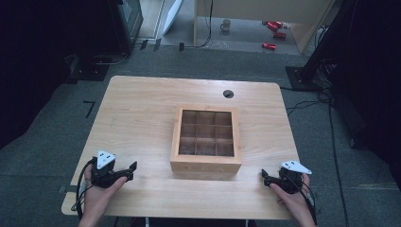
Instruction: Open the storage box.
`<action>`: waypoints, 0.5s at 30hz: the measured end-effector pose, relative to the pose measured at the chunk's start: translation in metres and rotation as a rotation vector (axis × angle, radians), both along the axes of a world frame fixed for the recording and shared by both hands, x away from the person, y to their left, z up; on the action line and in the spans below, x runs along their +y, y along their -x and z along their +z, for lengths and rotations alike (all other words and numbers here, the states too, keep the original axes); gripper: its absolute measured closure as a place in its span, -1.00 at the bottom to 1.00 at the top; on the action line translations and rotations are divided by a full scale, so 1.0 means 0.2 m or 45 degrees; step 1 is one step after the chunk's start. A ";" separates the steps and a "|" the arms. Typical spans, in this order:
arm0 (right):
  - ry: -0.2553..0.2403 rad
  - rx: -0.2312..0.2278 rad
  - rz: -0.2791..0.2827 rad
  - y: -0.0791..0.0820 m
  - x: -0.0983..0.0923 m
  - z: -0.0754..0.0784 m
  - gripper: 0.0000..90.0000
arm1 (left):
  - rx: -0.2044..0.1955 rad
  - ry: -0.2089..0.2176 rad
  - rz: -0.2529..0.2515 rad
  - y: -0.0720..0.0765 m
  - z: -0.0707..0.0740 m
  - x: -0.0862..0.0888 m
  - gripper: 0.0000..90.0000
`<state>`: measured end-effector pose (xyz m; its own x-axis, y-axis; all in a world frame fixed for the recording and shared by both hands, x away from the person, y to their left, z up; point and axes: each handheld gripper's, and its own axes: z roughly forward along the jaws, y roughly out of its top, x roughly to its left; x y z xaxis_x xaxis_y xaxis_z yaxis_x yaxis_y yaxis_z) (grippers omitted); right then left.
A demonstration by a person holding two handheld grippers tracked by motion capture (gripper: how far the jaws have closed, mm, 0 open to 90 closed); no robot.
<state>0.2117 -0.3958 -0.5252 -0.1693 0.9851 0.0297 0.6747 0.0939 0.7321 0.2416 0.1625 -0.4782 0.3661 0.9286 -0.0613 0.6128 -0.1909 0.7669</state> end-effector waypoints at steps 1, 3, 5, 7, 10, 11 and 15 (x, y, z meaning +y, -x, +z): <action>0.000 0.000 0.000 0.00 0.00 0.00 -0.72 | -0.004 0.006 -0.015 0.00 0.01 -0.02 -0.69; -0.001 0.000 -0.006 0.00 0.00 0.00 -0.72 | -0.017 -0.006 -0.045 0.01 0.02 -0.05 -0.68; -0.001 0.000 -0.009 0.00 0.00 0.00 -0.71 | -0.020 -0.013 -0.063 0.01 0.02 -0.07 -0.67; -0.003 0.000 -0.008 0.01 0.00 0.00 -0.71 | -0.013 0.013 -0.105 0.00 0.02 -0.12 -0.66; -0.030 -0.005 -0.022 0.01 0.00 0.00 -0.70 | -0.014 0.030 -0.162 -0.01 0.03 -0.17 -0.67; -0.030 -0.005 -0.022 0.01 0.00 0.00 -0.70 | -0.014 0.030 -0.162 -0.01 0.03 -0.17 -0.67; -0.095 -0.005 -0.070 0.02 0.00 0.02 -0.70 | -0.028 0.054 -0.232 0.00 0.05 -0.25 -0.66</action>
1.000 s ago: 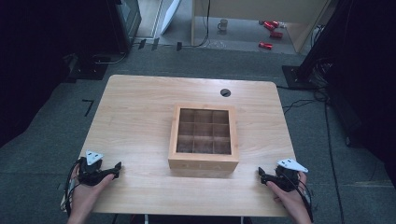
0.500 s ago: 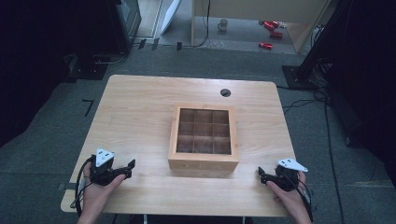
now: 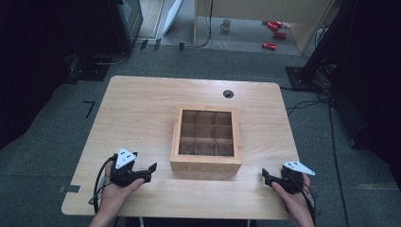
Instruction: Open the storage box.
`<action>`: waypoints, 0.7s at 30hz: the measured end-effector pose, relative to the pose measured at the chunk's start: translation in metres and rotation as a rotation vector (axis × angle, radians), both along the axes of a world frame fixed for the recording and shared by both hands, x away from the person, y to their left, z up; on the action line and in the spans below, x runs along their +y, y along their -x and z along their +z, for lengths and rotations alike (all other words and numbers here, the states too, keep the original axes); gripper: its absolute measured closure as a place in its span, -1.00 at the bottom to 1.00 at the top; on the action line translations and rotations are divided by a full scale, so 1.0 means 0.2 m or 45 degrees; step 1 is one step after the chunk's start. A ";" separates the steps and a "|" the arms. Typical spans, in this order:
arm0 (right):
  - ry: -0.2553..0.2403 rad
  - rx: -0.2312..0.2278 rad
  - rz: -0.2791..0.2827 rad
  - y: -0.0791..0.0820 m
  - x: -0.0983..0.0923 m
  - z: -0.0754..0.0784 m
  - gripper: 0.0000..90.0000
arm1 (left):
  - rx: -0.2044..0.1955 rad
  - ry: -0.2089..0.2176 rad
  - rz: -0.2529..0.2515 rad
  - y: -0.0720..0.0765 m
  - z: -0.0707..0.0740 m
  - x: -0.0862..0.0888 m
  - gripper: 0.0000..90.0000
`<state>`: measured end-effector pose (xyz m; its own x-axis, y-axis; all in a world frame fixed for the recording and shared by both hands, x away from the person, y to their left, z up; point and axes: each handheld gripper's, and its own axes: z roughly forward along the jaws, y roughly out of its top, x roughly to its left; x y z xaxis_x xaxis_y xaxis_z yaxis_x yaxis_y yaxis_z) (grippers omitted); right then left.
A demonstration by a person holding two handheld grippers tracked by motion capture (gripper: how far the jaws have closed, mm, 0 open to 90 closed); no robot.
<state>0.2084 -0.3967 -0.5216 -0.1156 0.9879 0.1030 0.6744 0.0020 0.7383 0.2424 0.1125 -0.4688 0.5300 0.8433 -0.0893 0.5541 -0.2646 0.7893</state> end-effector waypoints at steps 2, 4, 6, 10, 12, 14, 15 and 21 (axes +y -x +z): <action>-0.008 0.002 -0.006 0.00 0.00 0.01 -0.70 | 0.002 0.003 -0.012 0.00 0.00 -0.01 -0.66; -0.017 -0.004 -0.008 0.01 0.02 0.02 -0.70 | 0.005 0.013 -0.035 0.01 0.00 -0.04 -0.66; -0.021 -0.015 -0.002 0.01 0.04 0.03 -0.70 | 0.002 0.010 -0.063 0.01 0.00 -0.07 -0.66; -0.043 -0.063 0.029 0.01 0.11 0.08 -0.69 | -0.001 0.012 -0.104 0.02 0.00 -0.13 -0.65; -0.048 -0.073 0.041 0.02 0.13 0.09 -0.69 | -0.003 0.016 -0.109 0.02 -0.01 -0.14 -0.65; -0.051 -0.097 0.064 0.02 0.16 0.12 -0.69 | 0.001 0.012 -0.123 0.02 -0.01 -0.17 -0.65; -0.056 -0.112 0.086 0.03 0.19 0.13 -0.69 | 0.005 0.008 -0.130 0.02 -0.01 -0.18 -0.64; -0.076 -0.142 0.156 0.03 0.27 0.16 -0.69 | 0.012 0.008 -0.147 0.00 -0.02 -0.24 -0.47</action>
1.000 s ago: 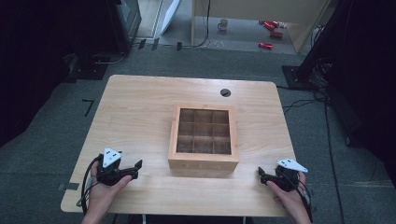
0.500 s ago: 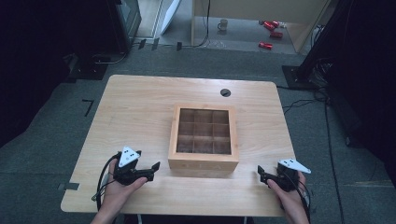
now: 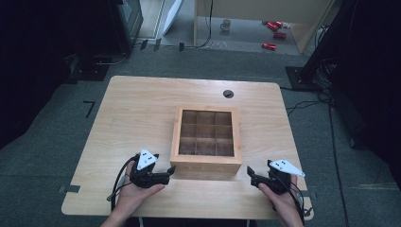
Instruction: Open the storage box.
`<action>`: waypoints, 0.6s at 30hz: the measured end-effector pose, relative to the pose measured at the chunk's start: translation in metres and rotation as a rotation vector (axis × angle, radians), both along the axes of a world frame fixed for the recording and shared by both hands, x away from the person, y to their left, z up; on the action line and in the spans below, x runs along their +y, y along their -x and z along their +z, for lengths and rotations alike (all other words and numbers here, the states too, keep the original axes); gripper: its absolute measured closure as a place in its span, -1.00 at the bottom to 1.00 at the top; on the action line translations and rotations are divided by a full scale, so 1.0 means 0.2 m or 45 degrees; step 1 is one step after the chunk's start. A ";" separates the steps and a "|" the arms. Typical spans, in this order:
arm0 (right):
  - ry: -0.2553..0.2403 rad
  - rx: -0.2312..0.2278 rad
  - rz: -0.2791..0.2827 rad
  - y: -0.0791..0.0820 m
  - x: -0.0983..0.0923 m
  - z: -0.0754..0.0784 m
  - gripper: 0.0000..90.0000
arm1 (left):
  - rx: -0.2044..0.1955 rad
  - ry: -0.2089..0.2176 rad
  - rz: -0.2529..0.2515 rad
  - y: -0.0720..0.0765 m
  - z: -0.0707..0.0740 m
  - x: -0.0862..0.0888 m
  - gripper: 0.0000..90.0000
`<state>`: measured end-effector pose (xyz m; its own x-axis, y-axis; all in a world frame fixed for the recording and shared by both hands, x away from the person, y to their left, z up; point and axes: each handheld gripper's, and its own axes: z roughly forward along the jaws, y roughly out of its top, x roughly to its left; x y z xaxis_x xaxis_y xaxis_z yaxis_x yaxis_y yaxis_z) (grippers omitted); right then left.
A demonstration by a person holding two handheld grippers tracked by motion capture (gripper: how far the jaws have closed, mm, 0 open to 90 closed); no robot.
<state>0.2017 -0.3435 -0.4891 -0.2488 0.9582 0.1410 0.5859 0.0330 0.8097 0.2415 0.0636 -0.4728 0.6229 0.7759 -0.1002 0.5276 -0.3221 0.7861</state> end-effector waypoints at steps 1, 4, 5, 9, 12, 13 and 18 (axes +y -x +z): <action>-0.004 0.000 0.013 0.00 0.01 0.00 -0.69 | 0.001 -0.003 -0.005 0.00 0.00 -0.01 -0.45; -0.010 -0.005 0.050 0.00 0.05 0.00 -0.69 | 0.009 0.002 -0.020 0.00 -0.01 -0.03 -0.39; -0.010 -0.005 0.050 0.00 0.05 0.00 -0.69 | 0.009 0.002 -0.020 0.00 -0.01 -0.03 -0.35; -0.025 -0.019 0.110 -0.01 0.12 0.00 -0.69 | 0.006 0.024 -0.026 0.00 -0.01 -0.05 -0.21; -0.042 -0.025 0.138 -0.02 0.15 -0.01 -0.67 | 0.013 0.026 -0.019 0.00 -0.02 -0.05 -0.13; -0.042 -0.025 0.138 -0.02 0.15 -0.01 -0.67 | 0.014 0.025 -0.019 0.00 -0.02 -0.05 -0.13; -0.070 -0.044 0.181 -0.02 0.20 -0.01 -0.47 | 0.020 0.036 -0.027 -0.01 -0.03 -0.07 0.03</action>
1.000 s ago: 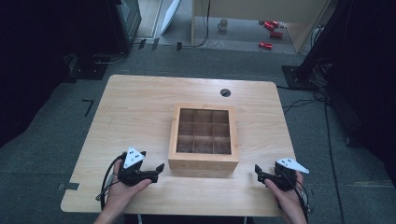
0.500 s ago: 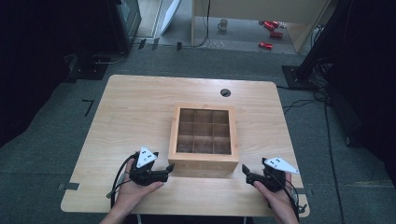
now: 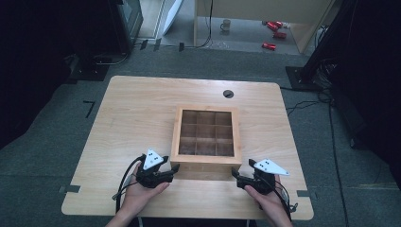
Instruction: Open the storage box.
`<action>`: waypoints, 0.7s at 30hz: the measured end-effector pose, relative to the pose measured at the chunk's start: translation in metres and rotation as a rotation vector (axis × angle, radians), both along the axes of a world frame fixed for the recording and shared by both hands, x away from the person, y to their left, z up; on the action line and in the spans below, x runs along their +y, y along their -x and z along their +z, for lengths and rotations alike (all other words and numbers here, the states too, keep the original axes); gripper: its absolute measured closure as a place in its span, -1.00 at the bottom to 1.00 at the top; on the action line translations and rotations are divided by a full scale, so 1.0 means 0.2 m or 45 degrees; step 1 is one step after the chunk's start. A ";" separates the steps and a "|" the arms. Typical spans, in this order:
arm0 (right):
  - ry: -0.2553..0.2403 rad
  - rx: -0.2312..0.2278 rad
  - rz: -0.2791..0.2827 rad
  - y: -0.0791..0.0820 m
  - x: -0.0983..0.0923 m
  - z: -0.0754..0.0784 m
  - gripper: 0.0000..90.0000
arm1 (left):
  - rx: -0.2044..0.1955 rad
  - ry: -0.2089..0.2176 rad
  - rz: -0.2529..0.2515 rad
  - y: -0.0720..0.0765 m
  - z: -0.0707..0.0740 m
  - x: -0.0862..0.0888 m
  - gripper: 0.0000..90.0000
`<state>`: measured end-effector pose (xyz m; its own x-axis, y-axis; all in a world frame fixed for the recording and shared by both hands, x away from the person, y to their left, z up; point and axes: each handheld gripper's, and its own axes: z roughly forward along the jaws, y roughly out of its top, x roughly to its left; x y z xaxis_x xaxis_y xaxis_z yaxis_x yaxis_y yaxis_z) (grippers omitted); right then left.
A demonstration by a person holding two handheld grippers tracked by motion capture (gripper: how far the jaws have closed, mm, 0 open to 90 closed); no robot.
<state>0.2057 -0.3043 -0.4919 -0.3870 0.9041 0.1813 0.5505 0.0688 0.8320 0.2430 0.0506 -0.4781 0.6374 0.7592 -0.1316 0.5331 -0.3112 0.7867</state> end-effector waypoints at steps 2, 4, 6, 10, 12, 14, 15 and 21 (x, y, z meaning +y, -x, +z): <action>-0.025 -0.007 0.009 0.00 0.02 -0.01 -0.29 | 0.009 0.014 -0.018 0.00 0.00 0.00 0.10; -0.049 0.000 0.029 -0.01 0.02 -0.01 -0.17 | 0.004 0.011 -0.021 0.00 0.00 0.00 0.16; -0.056 0.001 0.060 -0.01 0.03 -0.01 -0.04 | 0.005 0.024 -0.022 0.00 0.00 0.00 0.18; -0.049 -0.005 0.067 -0.01 0.04 -0.02 -0.02 | -0.004 0.041 -0.026 0.00 0.01 0.01 0.23; -0.072 0.004 0.067 -0.01 0.03 -0.01 0.00 | -0.008 0.031 -0.024 0.00 0.02 0.01 0.23; -0.102 -0.007 0.062 0.00 0.02 0.00 0.07 | -0.013 0.023 -0.017 0.01 0.02 0.01 0.24; -0.104 -0.009 0.058 0.00 0.02 0.00 0.09 | -0.016 0.024 -0.013 0.01 0.02 0.00 0.24; -0.094 -0.019 0.046 0.00 0.03 0.01 0.09 | -0.020 0.026 -0.020 0.01 0.03 0.01 0.23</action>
